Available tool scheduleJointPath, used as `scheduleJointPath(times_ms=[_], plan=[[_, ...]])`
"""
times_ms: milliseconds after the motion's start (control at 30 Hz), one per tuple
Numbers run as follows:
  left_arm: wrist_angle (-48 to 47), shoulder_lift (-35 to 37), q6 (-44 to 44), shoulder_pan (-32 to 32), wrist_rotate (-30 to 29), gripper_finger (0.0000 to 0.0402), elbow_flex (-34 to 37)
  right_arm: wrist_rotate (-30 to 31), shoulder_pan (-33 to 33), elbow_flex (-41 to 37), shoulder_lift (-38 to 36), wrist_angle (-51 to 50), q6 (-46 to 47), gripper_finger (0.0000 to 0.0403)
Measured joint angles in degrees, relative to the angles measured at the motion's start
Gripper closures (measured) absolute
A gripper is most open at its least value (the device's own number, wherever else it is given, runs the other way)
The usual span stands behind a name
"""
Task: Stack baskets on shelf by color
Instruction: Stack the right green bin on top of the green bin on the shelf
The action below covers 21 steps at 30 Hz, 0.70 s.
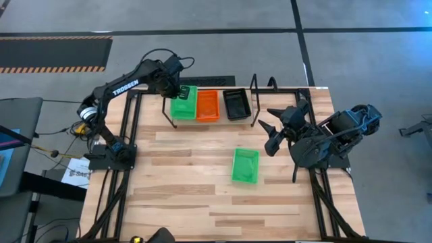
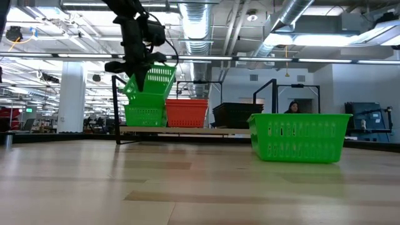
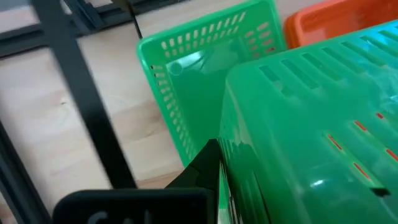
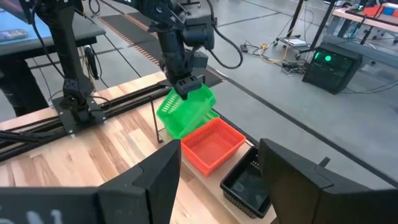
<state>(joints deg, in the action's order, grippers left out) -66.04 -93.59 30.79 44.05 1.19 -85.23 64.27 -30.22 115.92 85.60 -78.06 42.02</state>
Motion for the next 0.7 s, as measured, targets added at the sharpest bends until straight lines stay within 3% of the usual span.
scheduleJointPath(times_ms=[267,700], plan=[[-1.01,-6.77,-1.95,-0.63,2.8,0.0401,0.0,-0.13,0.0,0.02,0.0,-0.2,0.0,0.0168],[3.09,-7.67,-4.13,-0.07,2.57,0.0401,-0.94,-0.58,0.0,0.02,0.02,-1.45,0.01,0.0168]])
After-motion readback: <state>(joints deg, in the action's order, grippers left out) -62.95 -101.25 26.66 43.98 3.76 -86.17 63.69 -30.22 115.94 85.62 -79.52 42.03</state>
